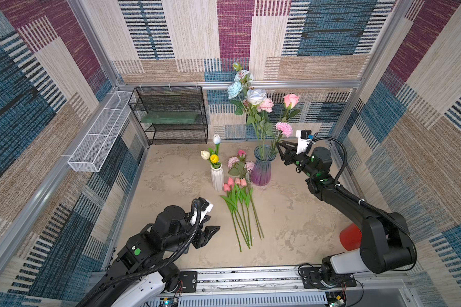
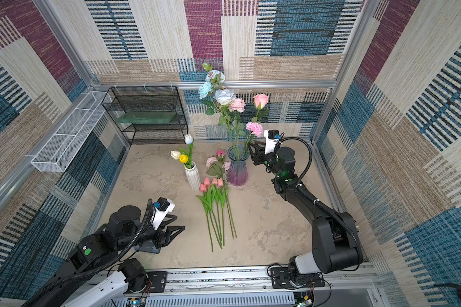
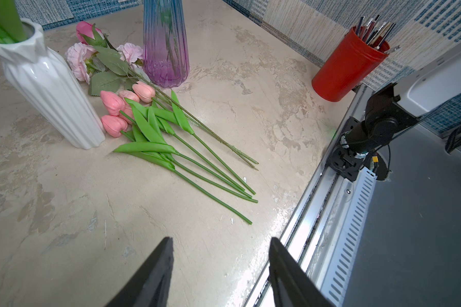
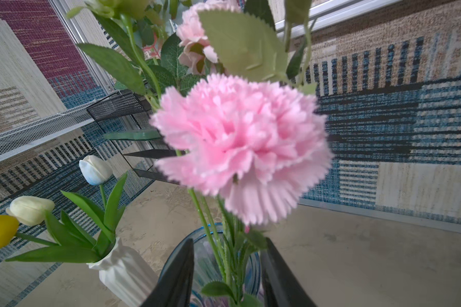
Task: Pick out pink flowers from the vase
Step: Pick up the flower from the vase.
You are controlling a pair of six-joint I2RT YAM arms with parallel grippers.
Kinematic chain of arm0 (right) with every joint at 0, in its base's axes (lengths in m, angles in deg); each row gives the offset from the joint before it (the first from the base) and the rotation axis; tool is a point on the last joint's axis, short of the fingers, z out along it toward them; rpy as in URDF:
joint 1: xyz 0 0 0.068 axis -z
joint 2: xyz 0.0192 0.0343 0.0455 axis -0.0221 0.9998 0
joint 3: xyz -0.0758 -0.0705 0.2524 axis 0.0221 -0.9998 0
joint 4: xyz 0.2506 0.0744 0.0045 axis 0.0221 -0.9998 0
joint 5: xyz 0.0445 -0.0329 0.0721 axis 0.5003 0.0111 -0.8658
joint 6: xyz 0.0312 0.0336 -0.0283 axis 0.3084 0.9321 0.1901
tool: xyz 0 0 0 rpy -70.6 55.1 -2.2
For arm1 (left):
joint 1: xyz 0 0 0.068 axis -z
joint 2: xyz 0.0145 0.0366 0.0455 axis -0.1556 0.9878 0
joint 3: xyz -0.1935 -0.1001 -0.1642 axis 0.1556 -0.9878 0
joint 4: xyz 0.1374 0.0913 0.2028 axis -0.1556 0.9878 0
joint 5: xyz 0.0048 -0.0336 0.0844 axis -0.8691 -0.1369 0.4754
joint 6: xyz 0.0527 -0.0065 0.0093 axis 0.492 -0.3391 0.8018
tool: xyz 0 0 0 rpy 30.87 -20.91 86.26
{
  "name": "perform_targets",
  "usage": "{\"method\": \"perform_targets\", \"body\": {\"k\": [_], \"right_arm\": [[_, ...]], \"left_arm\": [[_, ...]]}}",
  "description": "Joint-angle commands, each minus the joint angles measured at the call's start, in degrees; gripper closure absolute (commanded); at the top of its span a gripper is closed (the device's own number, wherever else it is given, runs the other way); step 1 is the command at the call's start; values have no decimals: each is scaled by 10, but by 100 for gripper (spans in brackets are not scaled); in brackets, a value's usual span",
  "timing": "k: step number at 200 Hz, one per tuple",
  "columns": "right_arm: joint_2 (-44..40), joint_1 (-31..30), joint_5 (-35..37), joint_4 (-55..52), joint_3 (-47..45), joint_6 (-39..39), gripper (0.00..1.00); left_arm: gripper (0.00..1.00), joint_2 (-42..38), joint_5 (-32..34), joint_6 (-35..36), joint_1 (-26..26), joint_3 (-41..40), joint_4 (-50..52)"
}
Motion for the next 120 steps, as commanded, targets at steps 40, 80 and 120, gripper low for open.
{"method": "perform_targets", "body": {"k": [40,80,120], "right_arm": [[58,0,-6,21,47,24,67],[49,-1,-16,36,33,38,84],[18,-3,-22,19,31,30,86]], "left_arm": [[41,-1,-2,6,0,-1,-1],[41,-8,1,7,0,-4,-1],[41,-8,-1,8,0,-4,-2]]}}
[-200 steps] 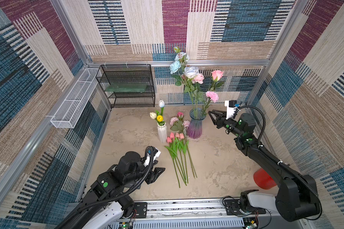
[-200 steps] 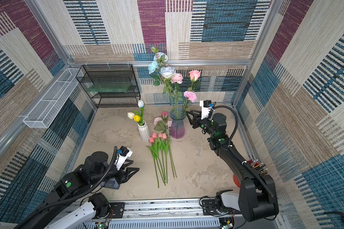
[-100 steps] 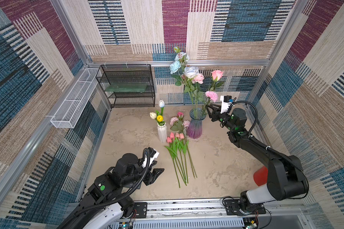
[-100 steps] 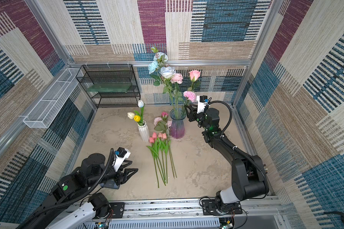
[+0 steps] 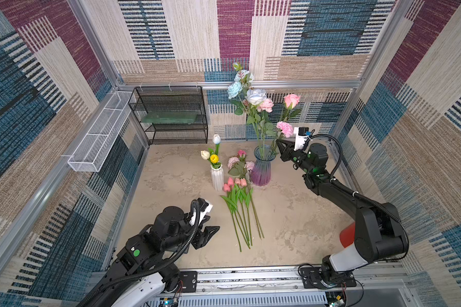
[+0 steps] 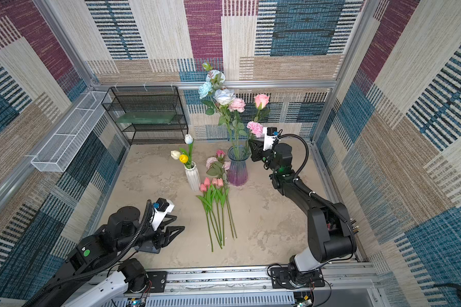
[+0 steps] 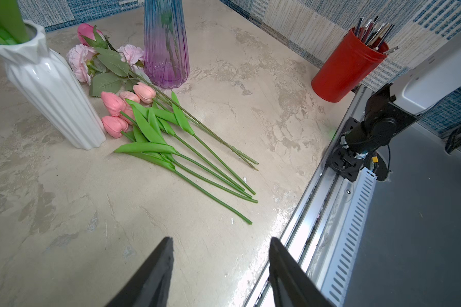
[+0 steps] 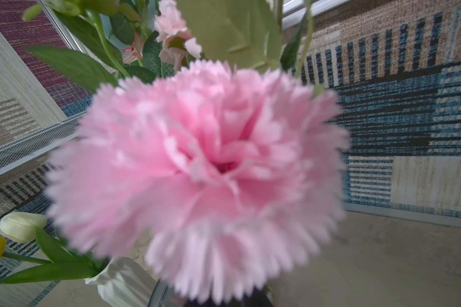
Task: Pick out pink flowers from the vase
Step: Pick up the flower from the vase.
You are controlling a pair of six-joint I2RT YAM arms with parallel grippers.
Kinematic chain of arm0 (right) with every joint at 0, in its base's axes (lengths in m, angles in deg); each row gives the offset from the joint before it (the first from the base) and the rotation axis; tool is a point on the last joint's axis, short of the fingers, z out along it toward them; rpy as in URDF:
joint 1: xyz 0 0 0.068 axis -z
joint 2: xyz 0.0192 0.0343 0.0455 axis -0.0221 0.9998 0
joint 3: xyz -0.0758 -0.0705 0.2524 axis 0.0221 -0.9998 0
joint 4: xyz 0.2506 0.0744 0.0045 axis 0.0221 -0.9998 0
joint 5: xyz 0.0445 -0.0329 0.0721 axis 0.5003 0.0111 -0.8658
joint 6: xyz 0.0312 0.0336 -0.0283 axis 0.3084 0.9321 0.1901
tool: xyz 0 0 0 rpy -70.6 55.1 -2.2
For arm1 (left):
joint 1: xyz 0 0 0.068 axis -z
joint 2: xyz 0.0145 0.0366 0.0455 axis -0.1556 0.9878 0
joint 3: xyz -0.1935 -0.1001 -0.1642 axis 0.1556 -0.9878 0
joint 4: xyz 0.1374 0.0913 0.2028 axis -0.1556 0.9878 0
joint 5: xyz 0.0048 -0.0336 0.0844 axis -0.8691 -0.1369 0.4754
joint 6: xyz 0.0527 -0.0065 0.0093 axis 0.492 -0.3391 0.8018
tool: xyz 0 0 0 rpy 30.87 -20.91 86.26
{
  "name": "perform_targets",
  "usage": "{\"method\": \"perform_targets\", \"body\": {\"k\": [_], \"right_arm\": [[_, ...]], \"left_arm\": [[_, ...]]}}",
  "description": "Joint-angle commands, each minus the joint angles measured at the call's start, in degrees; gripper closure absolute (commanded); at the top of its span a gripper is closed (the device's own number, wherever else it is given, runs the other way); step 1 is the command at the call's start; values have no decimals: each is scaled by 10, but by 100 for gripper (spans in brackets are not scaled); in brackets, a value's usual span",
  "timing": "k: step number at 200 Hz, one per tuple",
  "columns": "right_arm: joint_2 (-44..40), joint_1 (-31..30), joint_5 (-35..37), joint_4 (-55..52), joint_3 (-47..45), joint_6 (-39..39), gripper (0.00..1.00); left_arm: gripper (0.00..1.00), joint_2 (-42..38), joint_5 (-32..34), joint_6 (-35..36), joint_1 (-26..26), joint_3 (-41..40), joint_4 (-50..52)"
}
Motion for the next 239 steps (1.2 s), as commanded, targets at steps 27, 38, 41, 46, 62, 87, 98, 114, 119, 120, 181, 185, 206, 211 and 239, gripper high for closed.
{"method": "perform_targets", "body": {"k": [27,38,41,46,62,87,98,114,119,120,181,185,206,211,239], "right_arm": [[-37,-4,-7,-3,4,-13,89],[-45,-4,-8,-9,8,-14,90],[-47,-4,-8,-11,9,-14,91],[-50,-4,-9,-15,10,-16,91],[-64,-6,-10,-27,18,-23,93],[-90,-9,-9,-58,39,-39,94],[-102,-12,-8,-74,51,-52,95],[-124,-20,3,-100,71,-75,95],[-130,-24,6,-110,79,-82,95],[-131,-25,6,-111,80,-84,95],[-216,-82,8,-157,123,-142,96],[-221,-87,7,-156,123,-146,96],[-246,-117,5,-161,123,-155,96],[-251,-125,6,-164,123,-155,95],[-274,-162,-2,-180,106,-138,95]], "left_arm": [[41,-5,-1,9,1,-1,-2],[41,-7,0,9,0,-2,-2],[41,-7,0,9,1,-2,-2],[41,-8,0,9,1,-2,-2],[41,-11,2,9,0,-2,-2],[41,-14,3,11,1,-1,-3],[41,-17,5,12,1,-1,-6],[40,-21,3,13,1,1,-14],[40,-23,0,15,1,4,-17],[40,-23,0,15,1,4,-17],[37,33,-1,46,0,85,-59],[37,39,-1,50,0,93,-61],[37,72,-6,66,0,123,-79],[37,79,-9,70,1,129,-85],[37,103,-32,101,1,144,-127]]}}
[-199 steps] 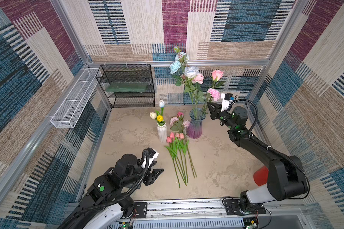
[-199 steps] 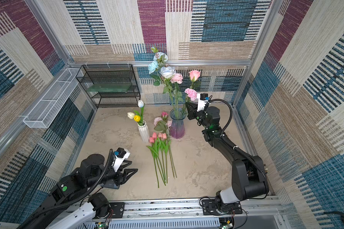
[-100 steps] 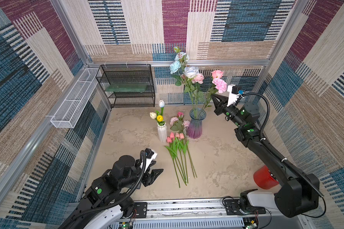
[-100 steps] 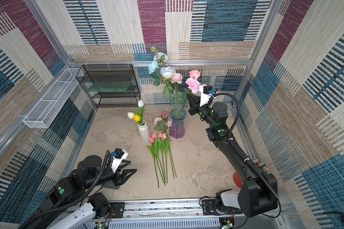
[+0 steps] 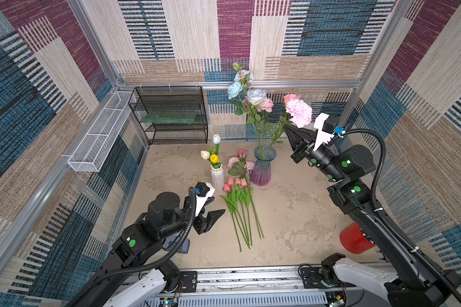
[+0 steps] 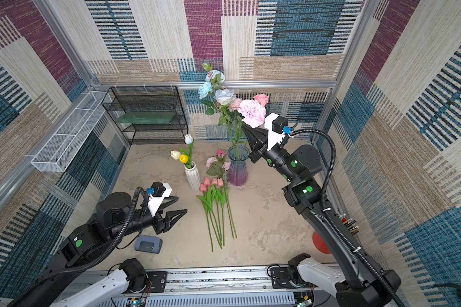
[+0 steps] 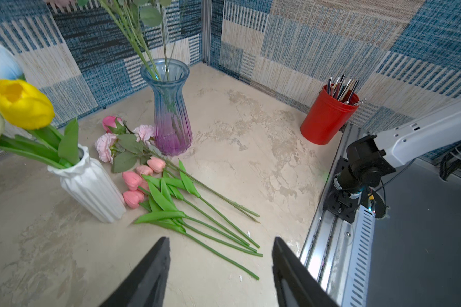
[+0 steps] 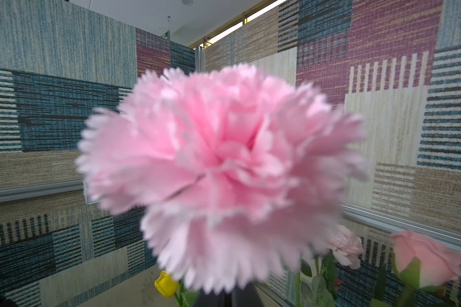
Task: Pick out pink flowers from the vase
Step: Pick up the flower from the vase.
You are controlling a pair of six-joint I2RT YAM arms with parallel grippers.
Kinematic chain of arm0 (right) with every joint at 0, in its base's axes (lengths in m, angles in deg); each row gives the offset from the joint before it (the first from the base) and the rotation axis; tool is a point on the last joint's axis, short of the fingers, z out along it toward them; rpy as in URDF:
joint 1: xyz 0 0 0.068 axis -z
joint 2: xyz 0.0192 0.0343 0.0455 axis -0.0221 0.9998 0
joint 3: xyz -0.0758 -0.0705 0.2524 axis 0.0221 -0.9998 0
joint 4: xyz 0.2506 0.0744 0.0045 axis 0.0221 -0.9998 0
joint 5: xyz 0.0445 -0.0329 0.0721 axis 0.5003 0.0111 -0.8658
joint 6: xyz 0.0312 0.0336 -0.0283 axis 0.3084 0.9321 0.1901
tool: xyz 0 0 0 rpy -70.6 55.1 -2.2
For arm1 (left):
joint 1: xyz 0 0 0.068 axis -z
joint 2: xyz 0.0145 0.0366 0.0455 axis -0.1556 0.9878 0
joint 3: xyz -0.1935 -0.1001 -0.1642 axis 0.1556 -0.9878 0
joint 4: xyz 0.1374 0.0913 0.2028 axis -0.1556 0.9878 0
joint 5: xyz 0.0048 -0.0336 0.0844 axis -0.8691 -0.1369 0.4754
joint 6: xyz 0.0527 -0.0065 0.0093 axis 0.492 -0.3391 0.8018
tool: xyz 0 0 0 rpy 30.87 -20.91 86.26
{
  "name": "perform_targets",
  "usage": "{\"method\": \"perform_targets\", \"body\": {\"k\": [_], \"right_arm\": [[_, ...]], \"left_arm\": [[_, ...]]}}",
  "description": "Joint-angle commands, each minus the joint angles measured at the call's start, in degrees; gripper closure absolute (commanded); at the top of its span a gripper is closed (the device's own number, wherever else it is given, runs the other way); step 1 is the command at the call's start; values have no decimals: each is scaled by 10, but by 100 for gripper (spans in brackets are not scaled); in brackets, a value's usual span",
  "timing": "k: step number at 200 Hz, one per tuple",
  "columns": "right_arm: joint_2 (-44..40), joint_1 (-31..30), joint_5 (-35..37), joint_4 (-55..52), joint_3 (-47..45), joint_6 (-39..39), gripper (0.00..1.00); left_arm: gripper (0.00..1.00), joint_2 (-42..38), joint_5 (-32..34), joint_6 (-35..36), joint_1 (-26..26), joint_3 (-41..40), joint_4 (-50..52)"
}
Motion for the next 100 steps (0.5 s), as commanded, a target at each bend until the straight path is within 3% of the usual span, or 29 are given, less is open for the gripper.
{"method": "perform_targets", "body": {"k": [1,65,100], "right_arm": [[-15,-23,-9,-20,-12,2,95],[-65,-122,-2,-10,-118,32,95],[-78,-147,5,-3,-143,53,95]], "left_arm": [[37,14,-27,47,1,11,-60],[37,79,-61,112,1,6,-111],[37,109,-106,126,1,-13,-144]]}}
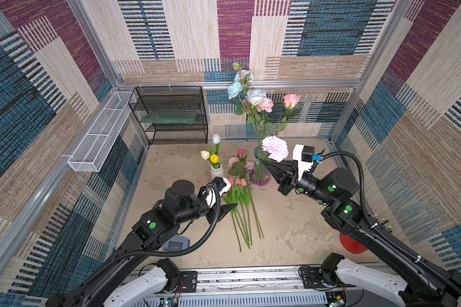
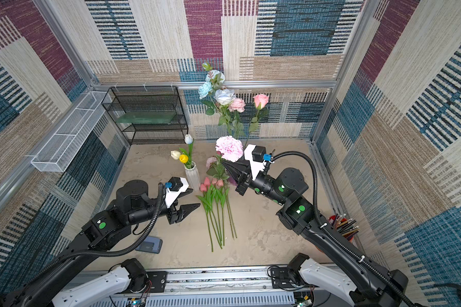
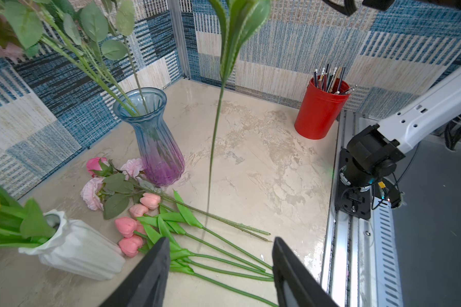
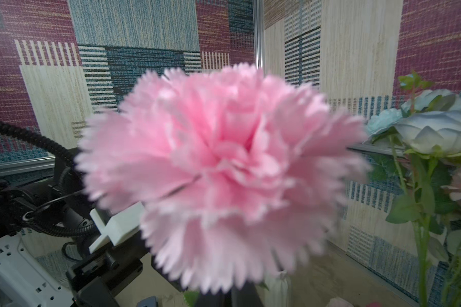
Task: Pick out pink flowers from the vase
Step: Pick up the flower from the vase.
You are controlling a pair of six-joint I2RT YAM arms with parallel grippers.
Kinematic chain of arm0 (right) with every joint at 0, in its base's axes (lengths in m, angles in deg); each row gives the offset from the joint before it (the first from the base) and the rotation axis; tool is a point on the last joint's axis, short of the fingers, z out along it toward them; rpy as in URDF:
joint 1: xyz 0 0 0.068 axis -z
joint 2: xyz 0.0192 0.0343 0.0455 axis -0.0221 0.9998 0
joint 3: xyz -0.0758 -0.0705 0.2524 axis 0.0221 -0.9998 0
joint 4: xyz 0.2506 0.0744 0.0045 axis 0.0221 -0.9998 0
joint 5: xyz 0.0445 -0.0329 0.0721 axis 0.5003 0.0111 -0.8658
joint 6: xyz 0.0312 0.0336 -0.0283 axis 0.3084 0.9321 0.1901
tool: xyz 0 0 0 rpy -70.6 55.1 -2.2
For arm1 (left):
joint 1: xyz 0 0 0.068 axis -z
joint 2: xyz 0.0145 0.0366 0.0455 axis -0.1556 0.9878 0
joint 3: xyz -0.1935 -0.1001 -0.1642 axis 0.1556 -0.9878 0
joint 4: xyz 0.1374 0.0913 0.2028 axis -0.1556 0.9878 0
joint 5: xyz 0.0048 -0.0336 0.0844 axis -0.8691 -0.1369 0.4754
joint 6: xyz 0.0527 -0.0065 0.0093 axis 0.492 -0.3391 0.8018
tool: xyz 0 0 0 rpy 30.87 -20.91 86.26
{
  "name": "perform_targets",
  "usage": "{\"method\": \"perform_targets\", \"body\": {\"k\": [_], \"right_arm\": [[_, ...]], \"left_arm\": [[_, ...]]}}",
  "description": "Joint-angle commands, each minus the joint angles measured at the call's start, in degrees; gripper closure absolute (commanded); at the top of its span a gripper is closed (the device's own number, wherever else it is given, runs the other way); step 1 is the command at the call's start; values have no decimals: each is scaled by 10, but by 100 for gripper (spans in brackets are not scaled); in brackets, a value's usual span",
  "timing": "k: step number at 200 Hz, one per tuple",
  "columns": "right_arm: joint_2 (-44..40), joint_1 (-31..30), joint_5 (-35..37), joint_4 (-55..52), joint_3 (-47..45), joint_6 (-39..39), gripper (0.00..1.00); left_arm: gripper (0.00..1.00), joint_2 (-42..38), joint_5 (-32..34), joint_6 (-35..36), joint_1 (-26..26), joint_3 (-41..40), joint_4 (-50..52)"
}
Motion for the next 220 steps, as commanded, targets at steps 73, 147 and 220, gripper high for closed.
{"method": "perform_targets", "body": {"k": [73,147,220], "right_arm": [[-7,-17,-25,59,-30,73,95],[-6,-20,-32,68,-24,99,95],[-6,-25,-14,37,-14,84,70]], "left_arm": [[42,49,-70,37,1,-23,-79],[98,62,-83,25,4,-35,-93],[100,44,-70,18,4,-46,-101]]}}
